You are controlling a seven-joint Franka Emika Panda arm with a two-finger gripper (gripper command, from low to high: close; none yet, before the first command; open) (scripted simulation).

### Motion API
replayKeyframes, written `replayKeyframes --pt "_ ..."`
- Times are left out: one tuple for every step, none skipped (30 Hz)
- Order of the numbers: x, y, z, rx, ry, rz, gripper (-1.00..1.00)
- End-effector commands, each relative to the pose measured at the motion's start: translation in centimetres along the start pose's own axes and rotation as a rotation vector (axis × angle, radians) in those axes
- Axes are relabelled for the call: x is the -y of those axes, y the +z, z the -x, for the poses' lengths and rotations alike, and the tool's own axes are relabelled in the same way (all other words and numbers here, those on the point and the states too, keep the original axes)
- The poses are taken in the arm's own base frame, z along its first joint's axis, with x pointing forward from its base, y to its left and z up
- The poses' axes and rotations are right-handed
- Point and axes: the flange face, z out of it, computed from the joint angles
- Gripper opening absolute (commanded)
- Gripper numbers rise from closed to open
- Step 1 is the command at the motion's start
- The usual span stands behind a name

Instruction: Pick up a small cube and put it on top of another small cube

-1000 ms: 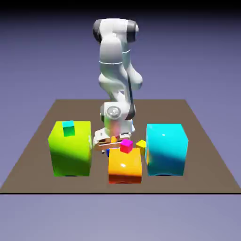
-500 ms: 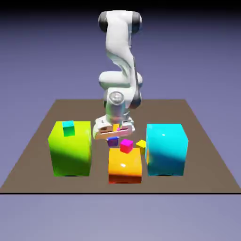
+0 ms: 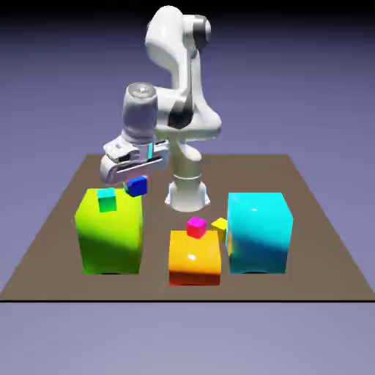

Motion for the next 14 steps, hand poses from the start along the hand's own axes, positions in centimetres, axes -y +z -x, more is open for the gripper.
replayKeyframes --pt "-1.4 -0.9 0.1 -0.004 -0.022 0.008 -1.00" --pt "-2.7 -1.7 0.2 -0.006 -0.044 0.014 -1.00" --pt "-4.1 -2.6 0.4 -0.007 -0.065 0.021 -1.00" --pt "-4.7 -2.5 0.7 0.011 -0.079 0.032 -1.00" --pt "-4.2 -1.6 0.9 0.037 -0.081 0.043 -1.00" --pt "-4.2 -1.6 0.9 0.037 -0.081 0.043 -1.00" --pt "-4.2 0.0 0.7 0.037 -0.081 0.044 -1.00" --pt "-4.2 1.6 0.7 0.037 -0.081 0.044 -1.00" --pt "-4.2 3.2 0.7 0.037 -0.081 0.044 -1.00" --pt "-4.1 4.8 0.7 0.037 -0.081 0.043 -1.00" --pt "-4.1 5.3 0.8 0.037 -0.081 0.043 -1.00" --pt "-4.1 5.3 0.8 0.037 -0.081 0.043 1.00" --pt "-4.1 5.3 0.8 0.037 -0.081 0.043 1.00" --pt "-4.2 3.7 0.7 0.037 -0.081 0.044 1.00"
